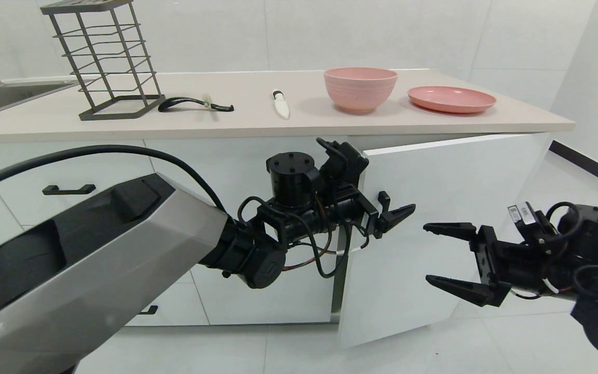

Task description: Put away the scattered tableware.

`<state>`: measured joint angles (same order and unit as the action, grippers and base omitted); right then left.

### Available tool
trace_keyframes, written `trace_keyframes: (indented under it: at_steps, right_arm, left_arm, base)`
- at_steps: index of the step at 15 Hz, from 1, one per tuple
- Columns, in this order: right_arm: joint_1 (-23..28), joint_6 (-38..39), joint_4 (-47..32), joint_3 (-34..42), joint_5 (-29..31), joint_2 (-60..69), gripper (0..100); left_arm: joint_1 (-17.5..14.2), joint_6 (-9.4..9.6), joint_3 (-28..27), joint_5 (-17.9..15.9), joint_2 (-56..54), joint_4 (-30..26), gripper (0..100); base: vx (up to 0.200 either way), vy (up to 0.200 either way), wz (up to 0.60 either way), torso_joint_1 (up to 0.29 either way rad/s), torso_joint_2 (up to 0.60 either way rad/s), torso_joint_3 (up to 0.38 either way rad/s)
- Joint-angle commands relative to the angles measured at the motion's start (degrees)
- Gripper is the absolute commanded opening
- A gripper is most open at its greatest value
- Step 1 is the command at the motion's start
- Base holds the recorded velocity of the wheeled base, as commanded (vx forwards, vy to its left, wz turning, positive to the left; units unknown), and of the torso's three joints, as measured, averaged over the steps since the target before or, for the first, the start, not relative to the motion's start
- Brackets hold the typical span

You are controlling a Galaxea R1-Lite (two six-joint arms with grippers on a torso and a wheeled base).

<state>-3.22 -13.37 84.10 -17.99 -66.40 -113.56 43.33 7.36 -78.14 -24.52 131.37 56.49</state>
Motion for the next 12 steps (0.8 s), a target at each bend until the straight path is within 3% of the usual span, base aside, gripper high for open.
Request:
trace_keyframes:
  at_steps: [1, 3, 6, 12]
  right_arm:
    - [-0.3, -2.0, -0.9, 11.8, 4.6, 15.0, 100]
    - [-0.3, -2.4, -1.1, 16.8, 5.1, 23.2, 100]
    - [0.3, -2.4, -1.8, 18.0, 5.2, 36.7, 100]
    - [3.8, -2.5, -1.7, 17.8, 5.4, 54.8, 100]
  left_arm:
    - [0.1, 0.02, 1.4, 0.6, 0.3, 0.2, 100]
    - [0.1, 0.02, 2.3, 1.8, 0.4, 0.5, 100]
    - [1.5, 0.46, 4.4, 2.5, 0.3, 1.6, 100]
    - [5.8, 0.37, 13.1, 2.6, 0.0, 11.8, 100]
  base:
    - [0.000, 0.000, 0.00, 0.000, 0.00, 0.000]
    - [0.000, 0.000, 0.00, 0.000, 0.00, 0.000]
    - [0.000, 0.000, 0.00, 0.000, 0.00, 0.000]
    - [0.000, 0.000, 0.00, 0.000, 0.00, 0.000]
